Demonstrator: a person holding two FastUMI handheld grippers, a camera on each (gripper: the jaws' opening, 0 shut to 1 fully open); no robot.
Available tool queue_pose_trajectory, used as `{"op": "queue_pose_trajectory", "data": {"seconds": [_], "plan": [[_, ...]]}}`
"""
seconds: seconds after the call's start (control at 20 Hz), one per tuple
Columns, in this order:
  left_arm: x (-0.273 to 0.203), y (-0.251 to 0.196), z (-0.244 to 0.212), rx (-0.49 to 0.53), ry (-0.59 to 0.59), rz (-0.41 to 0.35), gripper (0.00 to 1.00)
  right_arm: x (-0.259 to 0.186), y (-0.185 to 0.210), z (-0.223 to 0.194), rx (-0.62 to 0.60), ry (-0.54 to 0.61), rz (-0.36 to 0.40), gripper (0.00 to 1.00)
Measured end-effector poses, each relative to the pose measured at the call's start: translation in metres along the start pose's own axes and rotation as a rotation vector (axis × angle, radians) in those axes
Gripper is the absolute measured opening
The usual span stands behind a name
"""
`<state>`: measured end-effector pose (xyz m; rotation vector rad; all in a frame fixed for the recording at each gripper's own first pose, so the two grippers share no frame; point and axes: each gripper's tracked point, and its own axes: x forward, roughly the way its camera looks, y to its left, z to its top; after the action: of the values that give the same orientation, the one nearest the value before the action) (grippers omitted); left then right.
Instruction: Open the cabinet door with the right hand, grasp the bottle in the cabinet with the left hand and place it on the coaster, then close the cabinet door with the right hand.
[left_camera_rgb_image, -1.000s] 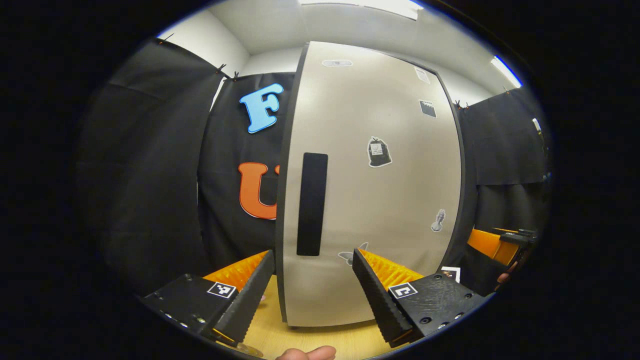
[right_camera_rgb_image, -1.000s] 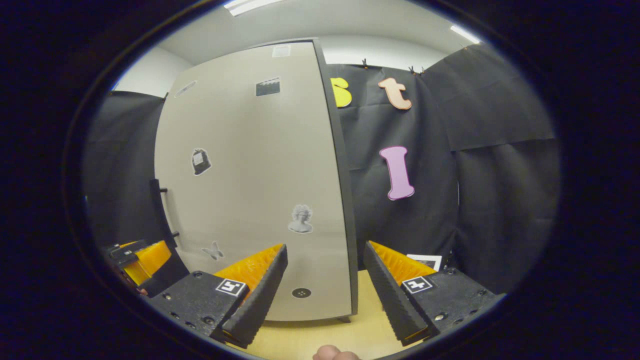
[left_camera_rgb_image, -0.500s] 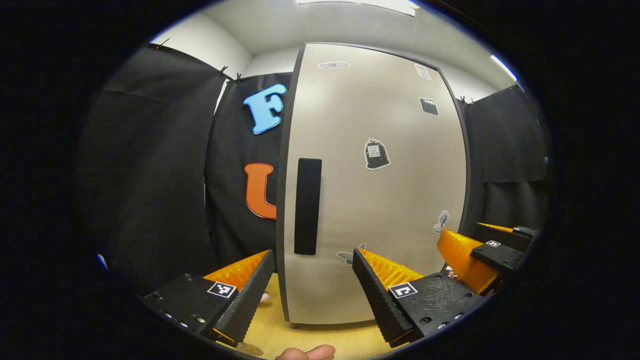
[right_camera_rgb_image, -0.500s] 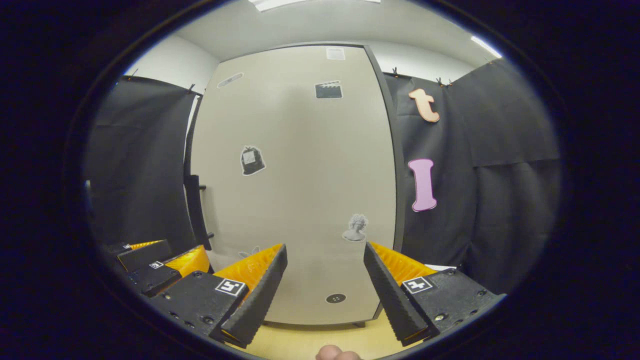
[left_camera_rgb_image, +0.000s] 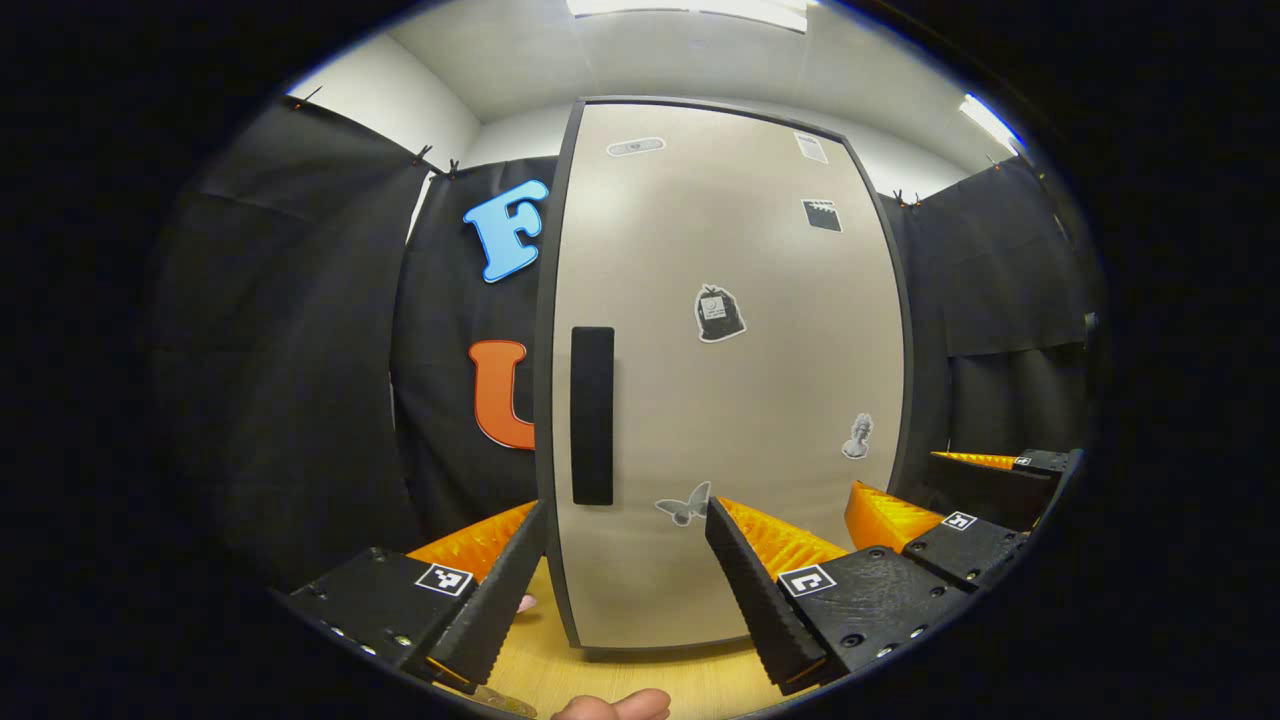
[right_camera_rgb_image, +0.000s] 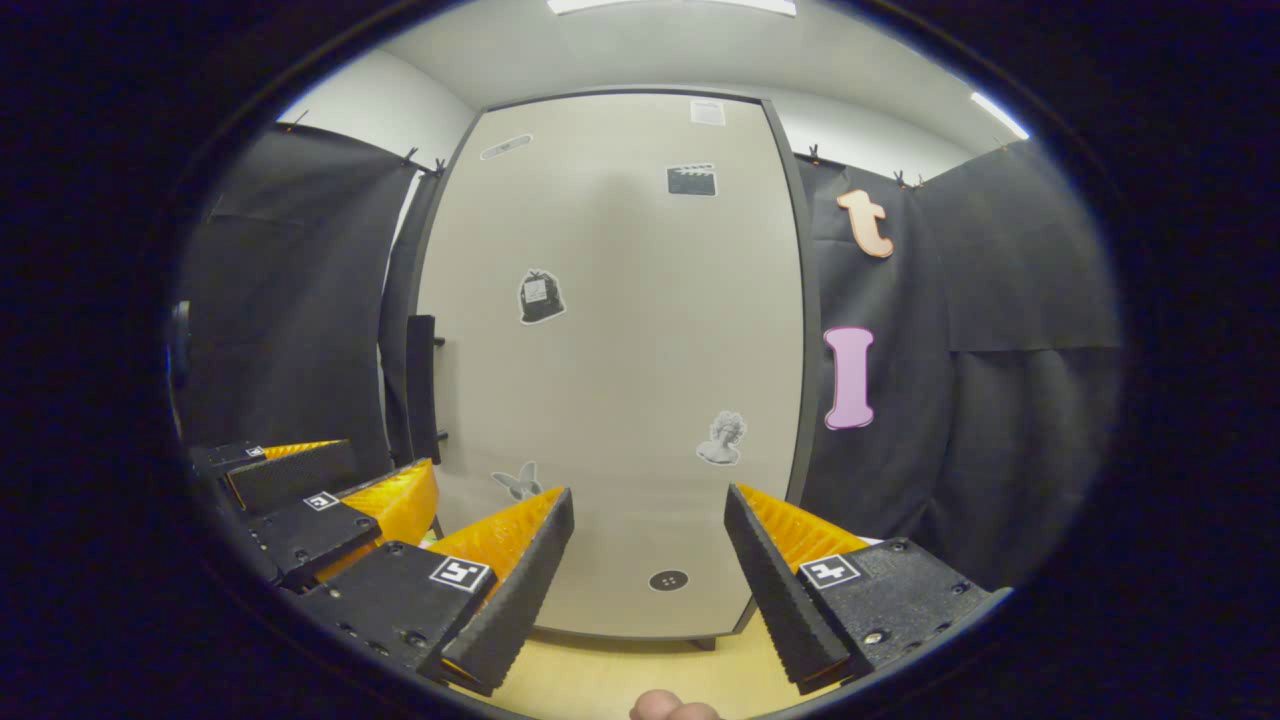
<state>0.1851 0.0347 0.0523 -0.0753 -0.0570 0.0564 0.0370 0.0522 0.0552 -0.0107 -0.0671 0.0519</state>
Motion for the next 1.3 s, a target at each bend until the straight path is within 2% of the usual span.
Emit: {"op": "queue_pose_trajectory", "data": {"seconds": [0.35, 0.45, 0.5, 0.55, 0.7, 0.85, 0.9, 1.05, 1.2, 1.3], "plan": [[-0.008, -0.005, -0.013, -0.038, 0.012, -0.079, 0.95, -0.018, 0.005, -0.013, 0.012, -0.019, -0.069, 0.98], [-0.017, 0.000, -0.020, -0.030, 0.007, -0.080, 0.95, -0.026, 0.004, -0.020, 0.005, -0.013, -0.090, 0.98], [-0.020, -0.001, -0.020, -0.026, 0.004, -0.082, 0.95, -0.031, 0.005, -0.022, -0.001, -0.015, -0.092, 0.94], [-0.022, -0.002, -0.017, -0.014, -0.016, -0.092, 0.95, -0.034, 0.005, -0.020, -0.010, -0.028, -0.096, 0.98], [-0.025, 0.000, -0.017, 0.050, -0.044, -0.103, 0.95, -0.042, 0.006, -0.019, 0.004, -0.052, -0.111, 0.94], [-0.029, 0.006, -0.014, 0.030, -0.064, -0.090, 0.94, -0.044, 0.014, -0.021, 0.036, -0.039, -0.081, 0.94], [-0.029, 0.005, -0.015, 0.013, -0.063, -0.094, 0.94, -0.046, 0.013, -0.018, 0.036, -0.048, -0.085, 0.96], [-0.033, 0.001, -0.023, -0.023, -0.028, -0.108, 0.95, -0.048, 0.013, -0.015, 0.012, -0.075, -0.095, 0.97], [-0.035, 0.019, -0.022, 0.035, -0.033, -0.039, 0.94, -0.044, 0.014, -0.026, -0.053, -0.029, -0.110, 0.96], [-0.035, 0.018, -0.026, 0.016, -0.037, -0.053, 0.95, -0.039, 0.023, -0.030, -0.020, -0.023, -0.080, 0.94]]}}
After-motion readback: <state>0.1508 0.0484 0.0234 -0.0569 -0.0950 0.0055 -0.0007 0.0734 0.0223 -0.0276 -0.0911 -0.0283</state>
